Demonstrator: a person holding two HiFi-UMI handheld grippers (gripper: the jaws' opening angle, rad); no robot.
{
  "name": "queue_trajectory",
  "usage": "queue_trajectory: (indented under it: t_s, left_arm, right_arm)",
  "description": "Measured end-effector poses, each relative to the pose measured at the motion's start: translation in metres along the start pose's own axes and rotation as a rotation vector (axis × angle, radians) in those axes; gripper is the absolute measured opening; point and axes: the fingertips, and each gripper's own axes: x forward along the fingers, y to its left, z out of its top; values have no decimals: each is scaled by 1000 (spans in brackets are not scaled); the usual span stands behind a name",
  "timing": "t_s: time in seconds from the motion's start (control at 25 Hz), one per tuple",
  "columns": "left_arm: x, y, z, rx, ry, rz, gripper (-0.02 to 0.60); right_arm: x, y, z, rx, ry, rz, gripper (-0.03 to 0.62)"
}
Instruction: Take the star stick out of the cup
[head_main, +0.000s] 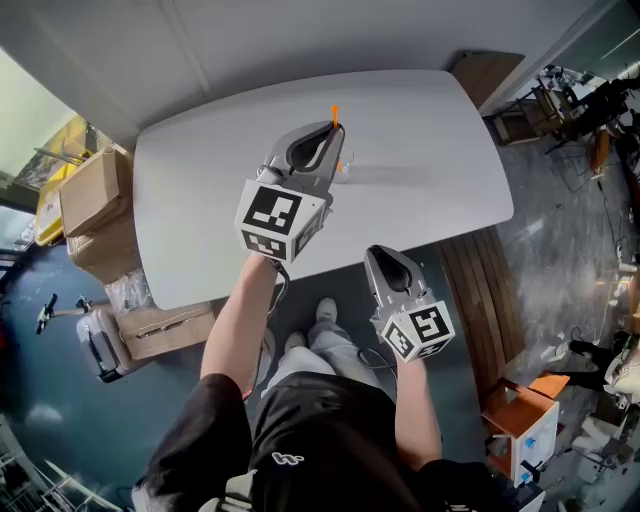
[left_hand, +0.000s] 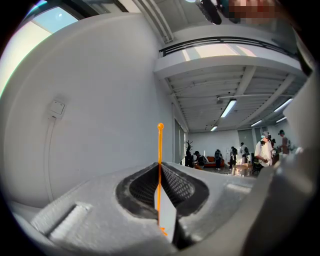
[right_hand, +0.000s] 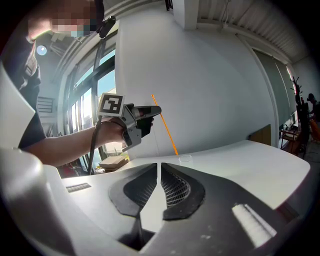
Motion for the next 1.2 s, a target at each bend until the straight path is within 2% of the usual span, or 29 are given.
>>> queue_trajectory:
  t_s: [0.24, 0.44, 0.8, 1.08, 1.2]
  left_arm:
    - [-29, -10, 10, -3, -15, -28, 15]
    - [-58, -12, 7, -14, -15, -22, 15]
    - [-116, -19, 6, -55, -10, 10, 15]
    - [-163, -15, -6, -90, -1, 50, 15]
    - [-183, -15, -16, -54, 29, 70, 15]
  right_arm:
    - [-4, 20, 9, -15, -22, -7, 23]
    - [-7, 31, 11, 5, -42, -29, 23]
    - [-21, 48, 14, 23, -66, -83, 23]
    - [-32, 73, 12, 18, -78, -94, 21]
    - [-35, 83, 9, 15, -83, -101, 21]
